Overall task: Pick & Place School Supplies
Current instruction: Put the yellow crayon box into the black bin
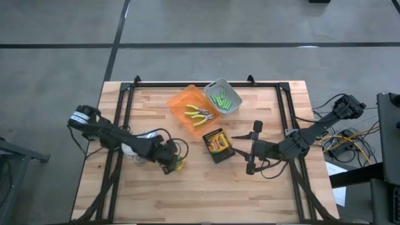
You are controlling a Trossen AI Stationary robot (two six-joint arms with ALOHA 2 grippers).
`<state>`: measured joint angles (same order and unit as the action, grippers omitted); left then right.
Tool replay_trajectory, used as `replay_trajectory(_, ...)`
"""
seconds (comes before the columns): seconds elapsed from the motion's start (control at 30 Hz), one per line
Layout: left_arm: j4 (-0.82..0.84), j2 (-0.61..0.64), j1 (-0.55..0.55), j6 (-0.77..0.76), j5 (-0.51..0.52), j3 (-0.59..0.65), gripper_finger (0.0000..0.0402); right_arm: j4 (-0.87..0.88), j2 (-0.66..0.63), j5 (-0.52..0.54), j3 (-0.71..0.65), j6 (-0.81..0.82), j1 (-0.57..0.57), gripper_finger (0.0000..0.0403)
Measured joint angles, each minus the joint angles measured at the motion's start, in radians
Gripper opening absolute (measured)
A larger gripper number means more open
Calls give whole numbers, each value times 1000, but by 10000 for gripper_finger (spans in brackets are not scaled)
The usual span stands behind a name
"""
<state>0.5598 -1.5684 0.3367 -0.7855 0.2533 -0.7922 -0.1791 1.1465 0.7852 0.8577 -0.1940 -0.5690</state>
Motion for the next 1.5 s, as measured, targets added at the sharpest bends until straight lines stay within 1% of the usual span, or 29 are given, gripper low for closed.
replay_trajectory(0.07,18,0,-6,18,-55,-22,85,0,0,0,0,0,0,169)
replay_trajectory(0.13,46,2,-8,13,-156,-63,85,0,0,0,0,0,0,169)
replay_trajectory(0.2,99,6,-1,-31,-251,-121,85,0,0,0,0,0,0,169)
replay_trajectory(0.27,136,28,4,-78,-291,-191,85,0,0,0,0,0,0,169)
replay_trajectory(0.33,131,40,12,-130,-266,-251,85,1,0,0,0,0,0,169)
replay_trajectory(0.4,144,39,23,-135,-197,-301,85,2,0,0,0,0,0,169)
replay_trajectory(0.47,140,39,29,-171,-137,-352,85,4,0,0,0,0,0,169)
replay_trajectory(0.6,137,34,39,-348,-28,-422,85,4,0,0,0,0,0,169)
replay_trajectory(0.67,129,22,50,-443,55,-434,85,4,0,0,0,0,0,169)
replay_trajectory(0.73,114,11,54,-498,88,-436,85,4,0,0,0,0,0,169)
replay_trajectory(0.97,127,-32,53,-626,39,-430,85,4,0,0,0,0,0,169)
replay_trajectory(1.17,130,-45,53,-659,9,-430,85,4,0,0,0,0,0,169)
replay_trajectory(1.3,119,-47,56,-726,-1,-430,85,10,0,0,0,0,0,169)
replay_trajectory(1.37,122,-47,58,-782,-3,-430,85,10,0,0,0,0,0,169)
replay_trajectory(1.43,121,-47,60,-872,-14,-430,85,10,0,0,0,0,0,169)
replay_trajectory(1.5,121,-47,59,-943,-71,-430,85,11,0,0,0,0,0,169)
